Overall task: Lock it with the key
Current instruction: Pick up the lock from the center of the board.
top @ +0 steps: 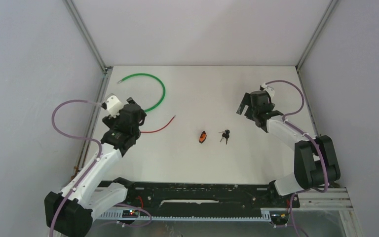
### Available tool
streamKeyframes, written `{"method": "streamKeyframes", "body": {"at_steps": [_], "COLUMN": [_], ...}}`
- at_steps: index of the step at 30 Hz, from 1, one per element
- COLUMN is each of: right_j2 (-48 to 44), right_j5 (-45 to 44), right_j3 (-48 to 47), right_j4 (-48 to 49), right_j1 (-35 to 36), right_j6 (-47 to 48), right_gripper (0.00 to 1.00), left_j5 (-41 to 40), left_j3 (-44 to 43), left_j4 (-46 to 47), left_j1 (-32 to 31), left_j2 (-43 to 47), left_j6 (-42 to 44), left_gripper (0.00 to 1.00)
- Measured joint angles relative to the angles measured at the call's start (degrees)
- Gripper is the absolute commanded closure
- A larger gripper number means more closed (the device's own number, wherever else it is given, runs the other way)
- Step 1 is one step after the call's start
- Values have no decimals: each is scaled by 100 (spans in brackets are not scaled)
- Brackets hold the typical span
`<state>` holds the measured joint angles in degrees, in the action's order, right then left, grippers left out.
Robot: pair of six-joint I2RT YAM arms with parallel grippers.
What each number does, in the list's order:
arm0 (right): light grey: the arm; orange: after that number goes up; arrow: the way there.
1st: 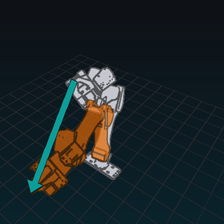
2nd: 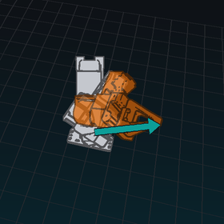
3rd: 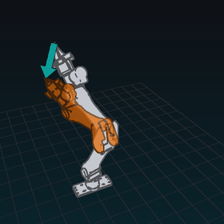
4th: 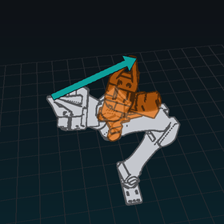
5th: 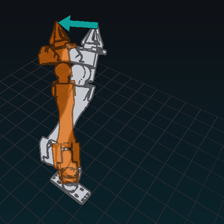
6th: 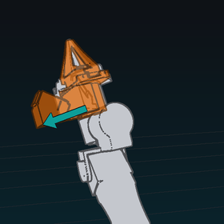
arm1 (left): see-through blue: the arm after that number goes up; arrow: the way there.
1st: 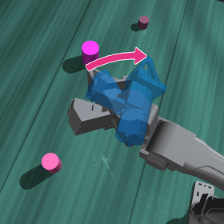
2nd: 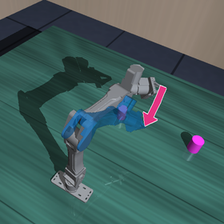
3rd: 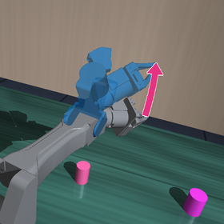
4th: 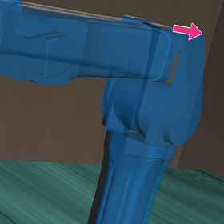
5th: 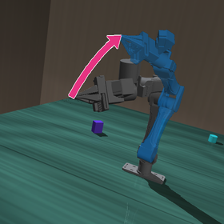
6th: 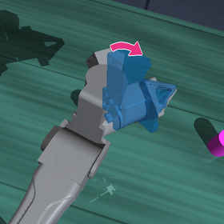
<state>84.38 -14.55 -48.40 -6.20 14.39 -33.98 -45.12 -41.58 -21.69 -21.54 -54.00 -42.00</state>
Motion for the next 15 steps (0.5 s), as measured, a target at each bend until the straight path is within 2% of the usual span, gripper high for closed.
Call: {"method": "streamKeyframes", "body": {"at_steps": [7,11,15], "right_j2": [59,59,74], "right_j5": [-116,-44,59], "right_j3": [-120,-120,-120], "right_j4": [-308,-323,-308], "right_j1": [11,13,15], "right_j6": [208,280,310], "right_gripper": [1,1,0], "left_j5": [212,767,1106], "left_j3": [-317,-317,-317], "left_j4": [-470,-658,-717], "left_j1": [535,1360,1779], "left_j2": [9,0,-92], "left_j6": [24,90,111], "left_gripper": [0,0,0]}}
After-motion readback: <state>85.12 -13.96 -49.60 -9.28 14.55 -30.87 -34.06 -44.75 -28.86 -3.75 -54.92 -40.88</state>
